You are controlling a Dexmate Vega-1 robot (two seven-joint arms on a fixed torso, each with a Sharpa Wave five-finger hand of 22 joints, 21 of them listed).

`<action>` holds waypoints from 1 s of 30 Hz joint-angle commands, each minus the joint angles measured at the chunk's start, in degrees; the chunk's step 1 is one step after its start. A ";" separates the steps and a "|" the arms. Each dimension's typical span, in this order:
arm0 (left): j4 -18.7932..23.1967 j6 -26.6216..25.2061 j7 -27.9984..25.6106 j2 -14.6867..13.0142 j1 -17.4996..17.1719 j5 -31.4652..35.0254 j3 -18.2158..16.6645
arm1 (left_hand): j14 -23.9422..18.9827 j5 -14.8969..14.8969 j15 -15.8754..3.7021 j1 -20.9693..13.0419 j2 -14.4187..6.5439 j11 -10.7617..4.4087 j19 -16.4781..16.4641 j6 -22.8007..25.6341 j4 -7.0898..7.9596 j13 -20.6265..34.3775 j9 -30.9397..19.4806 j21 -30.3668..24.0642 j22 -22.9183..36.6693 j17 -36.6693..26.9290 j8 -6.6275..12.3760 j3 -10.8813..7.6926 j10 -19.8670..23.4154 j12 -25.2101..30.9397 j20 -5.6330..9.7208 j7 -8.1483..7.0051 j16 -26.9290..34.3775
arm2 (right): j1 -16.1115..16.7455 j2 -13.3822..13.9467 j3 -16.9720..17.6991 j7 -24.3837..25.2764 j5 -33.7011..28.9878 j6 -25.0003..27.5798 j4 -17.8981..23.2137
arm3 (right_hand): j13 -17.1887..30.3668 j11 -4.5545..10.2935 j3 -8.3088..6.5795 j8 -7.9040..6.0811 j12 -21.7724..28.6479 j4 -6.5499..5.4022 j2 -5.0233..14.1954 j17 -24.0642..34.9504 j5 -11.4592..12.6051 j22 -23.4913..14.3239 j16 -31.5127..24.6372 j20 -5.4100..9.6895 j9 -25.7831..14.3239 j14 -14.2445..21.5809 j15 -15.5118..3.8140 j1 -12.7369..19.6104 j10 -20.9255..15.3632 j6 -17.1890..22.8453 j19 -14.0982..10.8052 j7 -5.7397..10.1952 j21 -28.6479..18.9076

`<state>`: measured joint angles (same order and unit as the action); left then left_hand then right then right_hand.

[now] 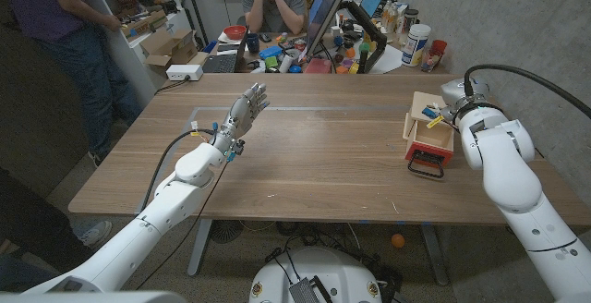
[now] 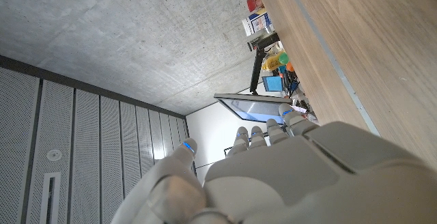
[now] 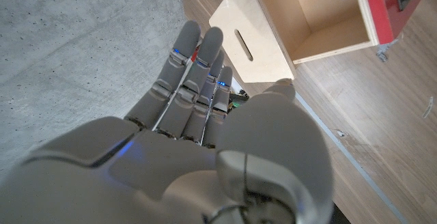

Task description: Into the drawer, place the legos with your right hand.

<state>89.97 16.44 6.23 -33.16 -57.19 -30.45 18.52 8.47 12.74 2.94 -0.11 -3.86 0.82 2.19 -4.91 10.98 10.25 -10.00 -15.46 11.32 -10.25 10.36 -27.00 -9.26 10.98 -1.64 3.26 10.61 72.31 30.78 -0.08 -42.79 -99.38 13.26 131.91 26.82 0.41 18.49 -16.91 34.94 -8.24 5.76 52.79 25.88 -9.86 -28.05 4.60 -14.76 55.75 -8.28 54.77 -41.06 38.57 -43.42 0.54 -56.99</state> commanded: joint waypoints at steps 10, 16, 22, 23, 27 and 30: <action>0.06 0.33 -0.06 0.07 -0.11 0.02 0.01 | 0.18 0.22 0.34 0.22 -5.93 0.29 -0.13 -0.04 -0.07 0.11 -0.15 0.02 0.11 -0.13 0.16 0.28 -0.10 0.16 -0.55 -0.04 0.04 | -1.46 -1.43 0.81 0.93 -1.01 -1.25 0.50 | -0.78 0.38 0.42 2.28 -1.40 0.21 1.04 -4.63 0.99 -0.01 5.77 0.33 -0.87 -3.63 -3.97 1.03 4.26 -2.81 2.17 1.13 2.61; 0.31 0.40 -0.25 -0.03 -0.41 0.00 -0.14 | 0.16 0.23 0.34 0.22 -5.94 0.37 -0.11 -0.02 -0.06 0.11 -0.15 0.04 0.11 -0.13 0.17 0.33 -0.12 0.15 -0.59 -0.01 0.05 | -1.68 -1.56 0.87 1.49 -1.35 -1.35 0.65 | -1.81 0.83 0.66 3.26 -2.40 0.15 0.86 -7.63 1.25 0.09 9.55 -0.73 -0.95 -6.43 -3.60 1.15 6.54 -3.42 3.87 1.34 4.48; 0.54 0.45 -0.29 -0.12 -0.67 -0.07 -0.22 | 0.17 0.24 0.36 0.22 -5.95 0.31 -0.13 0.05 -0.06 0.11 -0.15 0.05 0.11 -0.13 0.19 0.36 -0.09 0.16 -0.59 0.06 0.05 | -1.68 -1.91 0.96 2.38 -1.27 -1.28 0.80 | -2.58 0.66 1.16 4.37 -2.90 -0.28 0.24 -9.94 1.31 0.20 11.80 -1.60 -0.89 -7.14 -3.56 0.20 7.54 -5.00 5.33 1.71 6.15; 0.56 0.47 -0.23 -0.13 -0.69 -0.12 -0.22 | 0.18 0.24 0.37 0.22 -5.95 0.31 -0.12 0.03 -0.06 0.11 -0.15 0.05 0.11 -0.13 0.18 0.37 -0.11 0.15 -0.58 0.07 0.05 | -1.62 -1.91 0.97 2.61 -1.31 -1.29 0.85 | -2.63 0.46 1.19 4.42 -2.94 -0.31 0.19 -9.97 1.32 0.21 11.88 -1.67 -0.88 -7.21 -3.57 0.10 7.65 -5.07 5.56 1.63 6.31; 0.66 0.54 -0.05 -0.19 -0.78 -0.20 -0.19 | 0.18 0.25 0.37 0.22 -5.95 0.32 -0.11 0.04 -0.06 0.11 -0.15 0.07 0.11 -0.13 0.18 0.40 -0.09 0.16 -0.58 0.07 0.05 | -1.31 -2.04 1.18 3.39 -1.28 -1.26 1.16 | -3.40 0.72 1.26 5.07 -3.73 -0.55 -0.27 -11.56 1.49 0.27 14.20 -2.75 -0.79 -9.47 -2.94 -0.97 9.39 -5.99 7.41 1.79 8.35; 0.78 0.67 -0.13 -0.24 -0.94 -0.13 -0.23 | 0.16 0.26 0.35 0.22 -5.96 0.41 -0.11 0.05 -0.06 0.11 -0.15 0.07 0.11 -0.13 0.18 0.42 -0.11 0.15 -0.57 0.08 0.06 | -0.94 -2.36 1.49 4.09 -0.94 -1.11 1.55 | -4.10 0.44 1.16 5.24 -5.01 -0.46 -0.59 -13.29 1.68 0.28 16.18 -2.86 -0.71 -12.10 -2.62 -1.44 11.48 -6.51 8.06 1.94 9.80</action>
<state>90.40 16.87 6.08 -33.20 -57.72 -30.49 18.39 8.47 12.74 2.94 -0.11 -3.86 0.82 2.19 -4.91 10.74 10.25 -10.00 -15.46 11.32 -10.25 10.36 -26.76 -9.26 10.98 -1.64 3.26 10.61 70.82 29.06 0.86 -40.59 -100.54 11.98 132.72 22.99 1.04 19.27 -12.03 30.59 -8.54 5.15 40.41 27.20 -9.60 -12.93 1.92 -15.42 45.01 -5.27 54.15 -30.59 32.62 -35.63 2.56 -47.91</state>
